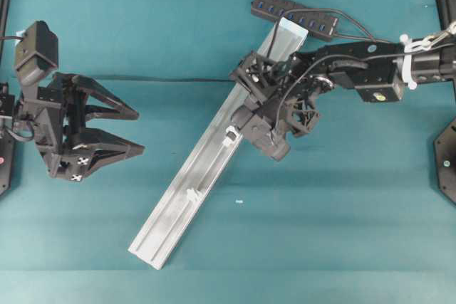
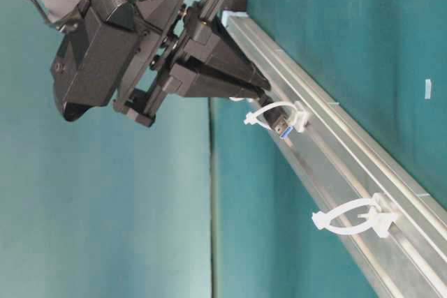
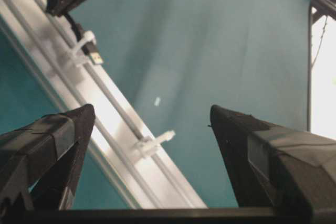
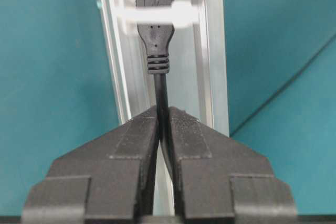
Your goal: Pass the USB cable through three rings with both arms.
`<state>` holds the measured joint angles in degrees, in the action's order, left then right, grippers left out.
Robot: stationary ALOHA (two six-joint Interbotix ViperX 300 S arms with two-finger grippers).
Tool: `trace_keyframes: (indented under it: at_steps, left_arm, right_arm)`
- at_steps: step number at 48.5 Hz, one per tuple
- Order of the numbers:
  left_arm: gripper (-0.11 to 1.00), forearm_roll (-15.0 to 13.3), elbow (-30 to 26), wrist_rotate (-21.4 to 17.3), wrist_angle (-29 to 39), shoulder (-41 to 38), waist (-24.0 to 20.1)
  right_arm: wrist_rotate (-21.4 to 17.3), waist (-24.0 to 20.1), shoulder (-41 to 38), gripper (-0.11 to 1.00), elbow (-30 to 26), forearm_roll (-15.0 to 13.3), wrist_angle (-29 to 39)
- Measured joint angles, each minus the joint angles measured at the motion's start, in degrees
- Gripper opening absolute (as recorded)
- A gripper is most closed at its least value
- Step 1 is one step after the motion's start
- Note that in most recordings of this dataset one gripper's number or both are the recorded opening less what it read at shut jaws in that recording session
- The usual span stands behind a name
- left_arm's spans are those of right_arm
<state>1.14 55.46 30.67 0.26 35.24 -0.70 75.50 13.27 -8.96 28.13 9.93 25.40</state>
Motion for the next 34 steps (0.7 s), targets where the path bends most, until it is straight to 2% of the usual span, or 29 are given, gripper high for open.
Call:
trace_keyframes:
  at_steps: [8,19,27,34]
  left_arm:
    - [0.95,0.00,0.00,0.09,0.00,-0.26,0.00]
    - [0.95,0.09,-0.09,0.35,0.00,-2.29,0.00]
    - [0.94,0.00,-0.09,0.35,-0.79,-4.66,0.00]
    - [0.92,0.00,-0.09,0.53,-5.54,-8.70,-0.09]
  right_arm:
    - [0.00,-0.88,-0.09,0.08,-0.26,1.14,0.00]
    - [0.00,-1.85,-0.35,0.08,-1.32,6.59,0.00]
    - [0.00,-2.11,-0.53,0.08,-1.58,7.12,-0.18]
    - [0.00,-2.11,-0.53,0.08,-1.58,7.21,0.00]
